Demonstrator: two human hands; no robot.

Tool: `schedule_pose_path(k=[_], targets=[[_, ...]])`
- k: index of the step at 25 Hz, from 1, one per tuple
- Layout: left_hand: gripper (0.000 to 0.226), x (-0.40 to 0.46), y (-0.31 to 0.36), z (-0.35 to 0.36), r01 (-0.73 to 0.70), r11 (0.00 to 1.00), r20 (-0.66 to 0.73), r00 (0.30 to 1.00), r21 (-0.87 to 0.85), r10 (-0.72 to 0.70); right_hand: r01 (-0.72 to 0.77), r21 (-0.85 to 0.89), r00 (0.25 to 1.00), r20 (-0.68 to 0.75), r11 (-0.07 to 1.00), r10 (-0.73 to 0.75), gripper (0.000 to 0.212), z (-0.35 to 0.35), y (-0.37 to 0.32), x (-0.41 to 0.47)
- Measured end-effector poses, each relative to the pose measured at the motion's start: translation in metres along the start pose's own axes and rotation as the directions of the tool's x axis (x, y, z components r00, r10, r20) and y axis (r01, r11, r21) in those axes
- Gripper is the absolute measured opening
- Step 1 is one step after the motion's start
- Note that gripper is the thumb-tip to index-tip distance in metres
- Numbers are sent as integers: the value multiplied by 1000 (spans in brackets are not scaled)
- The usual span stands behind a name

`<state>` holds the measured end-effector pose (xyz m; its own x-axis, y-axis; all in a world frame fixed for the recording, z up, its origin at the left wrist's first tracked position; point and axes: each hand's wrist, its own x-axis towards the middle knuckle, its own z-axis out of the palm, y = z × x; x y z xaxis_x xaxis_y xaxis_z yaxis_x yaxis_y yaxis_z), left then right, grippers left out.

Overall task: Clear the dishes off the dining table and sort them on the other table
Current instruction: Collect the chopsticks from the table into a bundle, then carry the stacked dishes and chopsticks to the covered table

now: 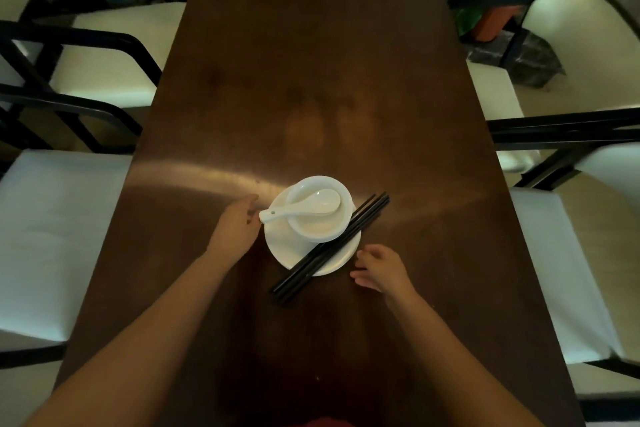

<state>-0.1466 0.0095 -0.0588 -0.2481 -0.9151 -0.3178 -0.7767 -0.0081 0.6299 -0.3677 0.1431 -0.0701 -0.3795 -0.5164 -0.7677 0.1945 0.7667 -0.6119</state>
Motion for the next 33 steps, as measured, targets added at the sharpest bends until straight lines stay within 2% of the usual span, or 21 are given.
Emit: schedule_pose_path(k=[3,5,7,10,13,15,20,25,33], targets=[[32,23,9,1,186,953,267,956,-238,-120,-54,102,998,14,993,53,41,13,6,-3],[33,27,6,2,306,893,338,921,-329,-191,-42,126,999,3,991,42,37,19,8,-3],[32,32,-1,1,364,855,380,899,-369,-219,-26,127,1000,-14,992,28,34,21,8,-2],[33,44,-11,-8,437,785,499,845,-440,-191,-22,134,999,-30,991,26,30,25,9,1],[24,54,-14,-11,401,815,568,816,-418,-110,-7,133,997,-74,991,17,26,32,11,0],[14,59,-14,-8,354,837,551,831,-417,-77,34,123,992,-127,992,-18,25,36,12,2],[23,56,-13,1,326,809,456,886,-490,-81,89,181,990,-126,980,-66,25,34,13,2],[21,47,-11,9,344,787,424,898,-512,-117,139,189,984,-136,972,-114,24,27,16,-2],[20,28,17,12,296,813,410,909,-502,-78,183,204,975,-163,962,-151,22,0,21,-15]])
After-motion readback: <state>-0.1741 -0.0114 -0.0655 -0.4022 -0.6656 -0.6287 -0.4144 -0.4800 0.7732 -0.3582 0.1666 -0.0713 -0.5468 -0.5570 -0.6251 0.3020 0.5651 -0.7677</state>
